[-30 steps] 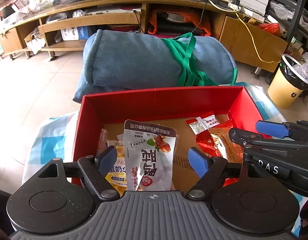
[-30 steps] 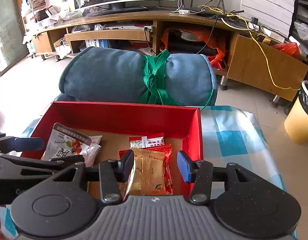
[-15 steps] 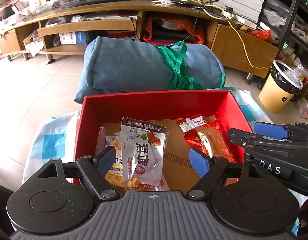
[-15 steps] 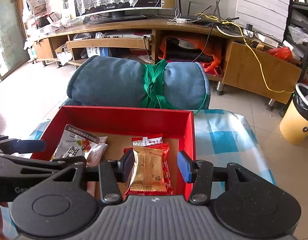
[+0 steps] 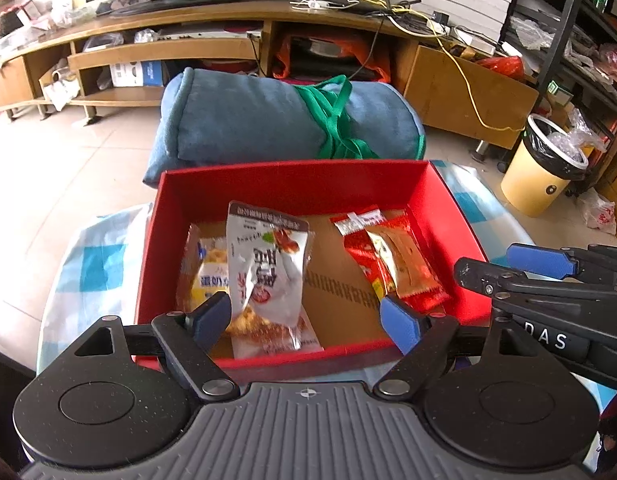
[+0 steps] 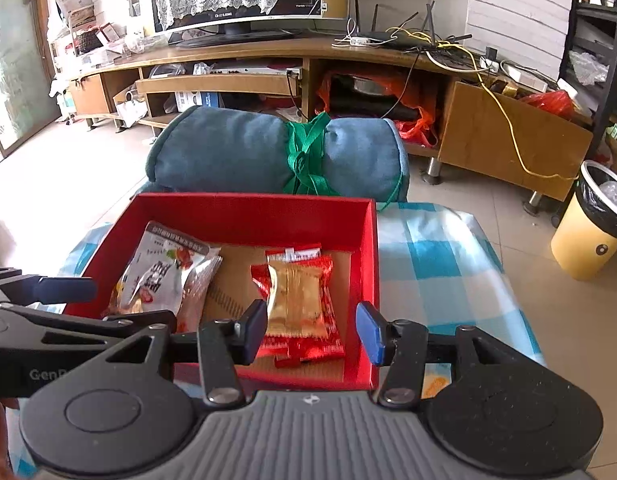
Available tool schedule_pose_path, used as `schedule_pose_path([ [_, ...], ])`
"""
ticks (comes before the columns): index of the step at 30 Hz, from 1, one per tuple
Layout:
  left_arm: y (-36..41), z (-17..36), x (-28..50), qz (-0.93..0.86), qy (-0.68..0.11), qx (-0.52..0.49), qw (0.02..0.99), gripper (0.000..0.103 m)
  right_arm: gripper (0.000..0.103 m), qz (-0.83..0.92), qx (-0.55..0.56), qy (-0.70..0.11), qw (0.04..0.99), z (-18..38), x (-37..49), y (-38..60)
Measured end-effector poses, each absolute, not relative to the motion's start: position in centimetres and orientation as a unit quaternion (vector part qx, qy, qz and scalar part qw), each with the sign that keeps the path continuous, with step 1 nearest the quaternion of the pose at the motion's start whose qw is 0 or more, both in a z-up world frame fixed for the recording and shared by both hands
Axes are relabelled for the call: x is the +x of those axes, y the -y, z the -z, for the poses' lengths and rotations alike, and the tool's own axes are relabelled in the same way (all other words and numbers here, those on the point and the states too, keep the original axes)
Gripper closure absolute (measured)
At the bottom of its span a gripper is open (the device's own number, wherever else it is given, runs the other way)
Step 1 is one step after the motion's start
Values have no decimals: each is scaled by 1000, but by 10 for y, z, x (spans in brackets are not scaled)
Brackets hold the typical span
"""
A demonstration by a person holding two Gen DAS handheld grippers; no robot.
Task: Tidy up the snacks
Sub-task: 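Withdraw both tools from the box toward the blue and purple packets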
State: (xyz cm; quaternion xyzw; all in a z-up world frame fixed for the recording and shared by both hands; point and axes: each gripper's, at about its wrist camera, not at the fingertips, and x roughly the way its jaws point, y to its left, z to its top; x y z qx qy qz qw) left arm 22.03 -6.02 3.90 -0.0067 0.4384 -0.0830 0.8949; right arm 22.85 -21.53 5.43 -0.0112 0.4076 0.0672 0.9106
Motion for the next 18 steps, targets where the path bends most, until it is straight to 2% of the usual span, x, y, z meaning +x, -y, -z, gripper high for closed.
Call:
schedule_pose_path([
  [18,70,-11,177,101,-481,-6,871,16,52,-73,-9,-435,898,-43,192,222],
])
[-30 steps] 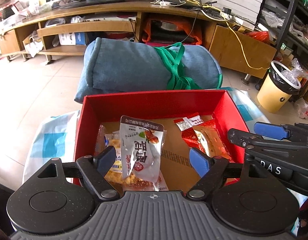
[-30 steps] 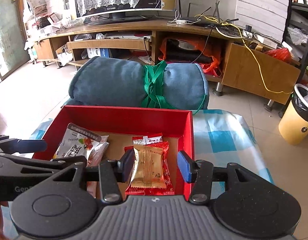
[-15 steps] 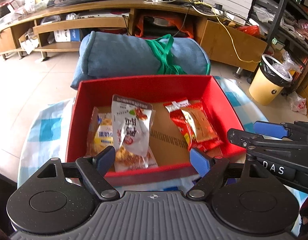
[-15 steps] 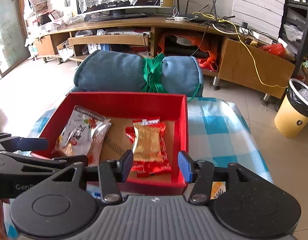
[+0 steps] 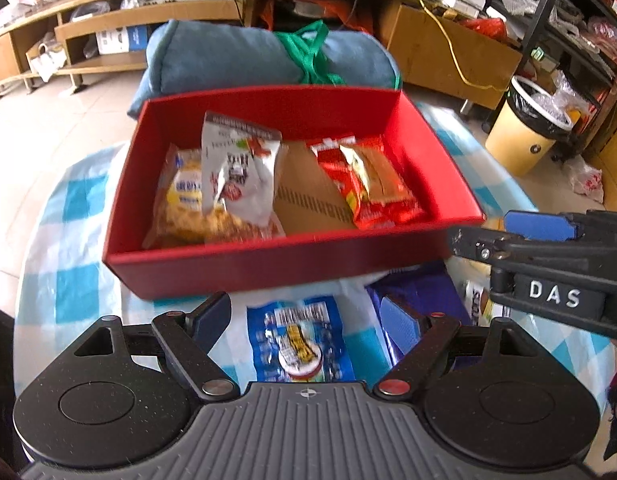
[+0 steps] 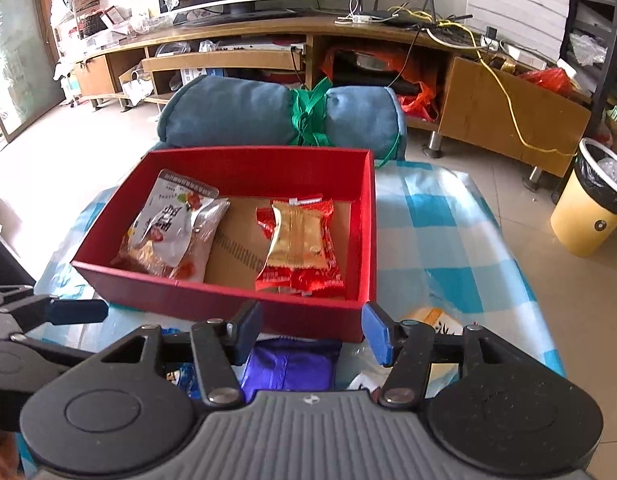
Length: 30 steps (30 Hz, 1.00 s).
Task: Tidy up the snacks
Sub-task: 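Withdraw both tools from the box toward the blue and purple packets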
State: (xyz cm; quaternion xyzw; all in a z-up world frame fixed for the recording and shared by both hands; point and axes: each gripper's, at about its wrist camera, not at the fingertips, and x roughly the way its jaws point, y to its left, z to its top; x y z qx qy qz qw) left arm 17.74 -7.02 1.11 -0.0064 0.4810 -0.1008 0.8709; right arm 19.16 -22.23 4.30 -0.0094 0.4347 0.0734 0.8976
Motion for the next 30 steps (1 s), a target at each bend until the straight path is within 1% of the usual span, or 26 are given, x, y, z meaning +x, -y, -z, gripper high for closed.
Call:
schedule_pose_path([
  [10,76,24,184,79,-528,-8,846,18,52,-83,13,-448,890,-40,187,230],
  [12,76,31,187,75,-539,-15,839,19,52,-87,15,-450,889,-39,187,230],
  [14,76,38,189,71,-550,-22,832,23,52,-91,18,-453,887,-38,187,229],
  [16,75,45,192,67,-562,-28,824,25,52,-98,22,-458,883,-36,188,227],
  [19,77,45,190,65,-559,-24,826,25,51,-104,20,-462,880,-35,189,223],
  [21,77,45,188,64,-558,-19,827,28,51,-108,23,-466,878,-33,190,221],
  [25,73,44,182,69,-563,-19,823,28,51,-116,40,-483,867,-25,195,220],
  [30,58,41,175,72,-569,-29,819,28,51,-107,26,-494,863,-16,199,216],
])
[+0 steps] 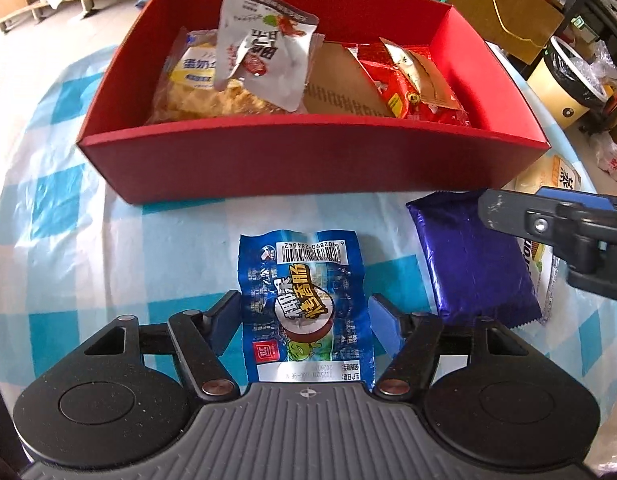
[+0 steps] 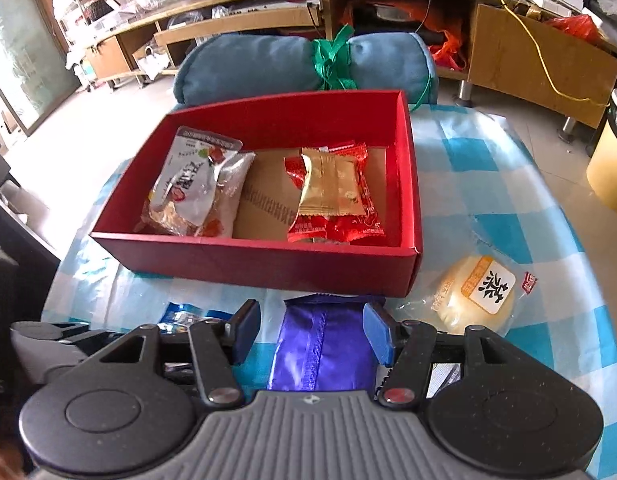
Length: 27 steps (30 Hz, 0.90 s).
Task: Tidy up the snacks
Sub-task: 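Withdraw both tools from the box toward the blue and purple packets, then close the left tool on the blue sausage packet while the right tool grasps the purple bag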
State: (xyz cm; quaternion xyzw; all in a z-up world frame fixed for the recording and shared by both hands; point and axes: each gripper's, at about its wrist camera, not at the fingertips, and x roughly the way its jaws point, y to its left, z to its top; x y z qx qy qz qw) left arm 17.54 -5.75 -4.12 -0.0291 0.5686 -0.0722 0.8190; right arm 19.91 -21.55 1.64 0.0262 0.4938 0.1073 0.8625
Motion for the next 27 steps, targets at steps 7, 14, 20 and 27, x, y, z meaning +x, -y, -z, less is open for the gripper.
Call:
schedule_pose_path([
  [7,45,42,172,81,-574,-35,814,28,51,-103,-5,-524,845,9,208,202],
  [14,34,37,165,78,-577,-35,812,28,41,-117,-55,-527,840,26,213,174],
  [20,22,35,158,74,-574,-31,815,28,40,-119,-122,-519,838,34,206,153],
  [27,26,35,145,88,-573,-6,815,28,55,-141,-103,-528,831,27,180,166],
])
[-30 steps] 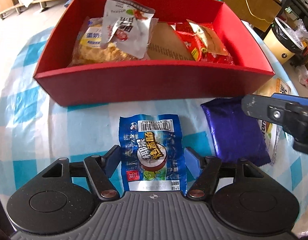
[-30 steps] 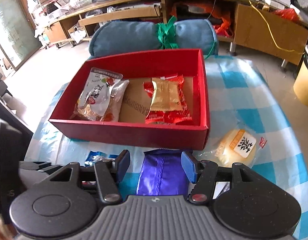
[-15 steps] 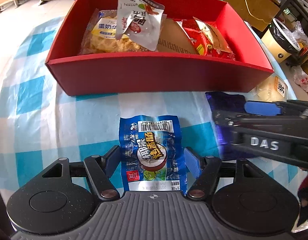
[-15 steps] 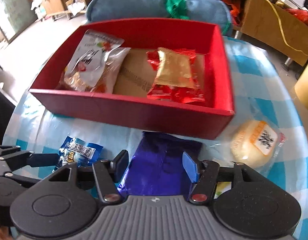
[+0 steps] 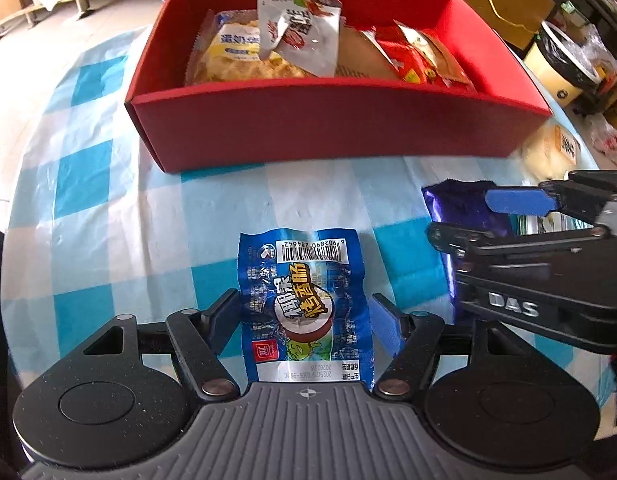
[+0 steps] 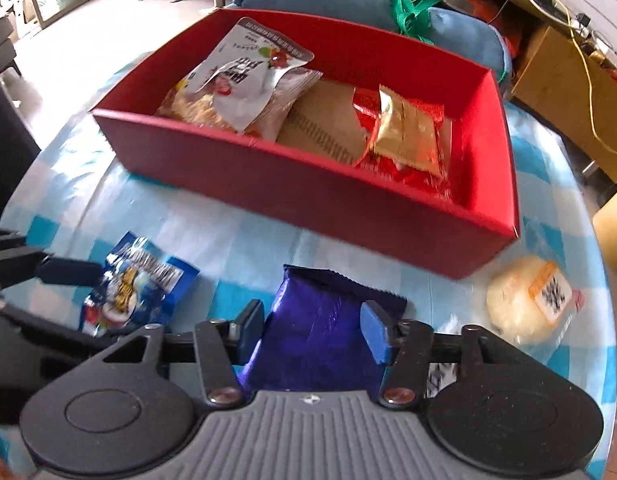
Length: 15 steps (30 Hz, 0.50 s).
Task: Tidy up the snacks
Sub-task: 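Close the left tool on the blue sausage packet while the right tool grasps the purple bag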
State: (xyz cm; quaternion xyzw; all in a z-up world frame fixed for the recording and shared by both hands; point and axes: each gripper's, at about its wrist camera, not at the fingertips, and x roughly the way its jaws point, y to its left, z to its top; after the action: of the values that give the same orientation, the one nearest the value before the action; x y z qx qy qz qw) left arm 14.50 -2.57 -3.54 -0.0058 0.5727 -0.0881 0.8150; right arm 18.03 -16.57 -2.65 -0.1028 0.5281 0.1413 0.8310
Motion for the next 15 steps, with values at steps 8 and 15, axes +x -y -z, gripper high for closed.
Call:
schedule_pose_path([
  [8,22,35,134,100,-574,-9,813,24,49,-129,-59,-533,834,19,161,188],
  [15,25,34,140,81,-572,1,816,20,36,-111,-61,-539,833,31,184,179],
])
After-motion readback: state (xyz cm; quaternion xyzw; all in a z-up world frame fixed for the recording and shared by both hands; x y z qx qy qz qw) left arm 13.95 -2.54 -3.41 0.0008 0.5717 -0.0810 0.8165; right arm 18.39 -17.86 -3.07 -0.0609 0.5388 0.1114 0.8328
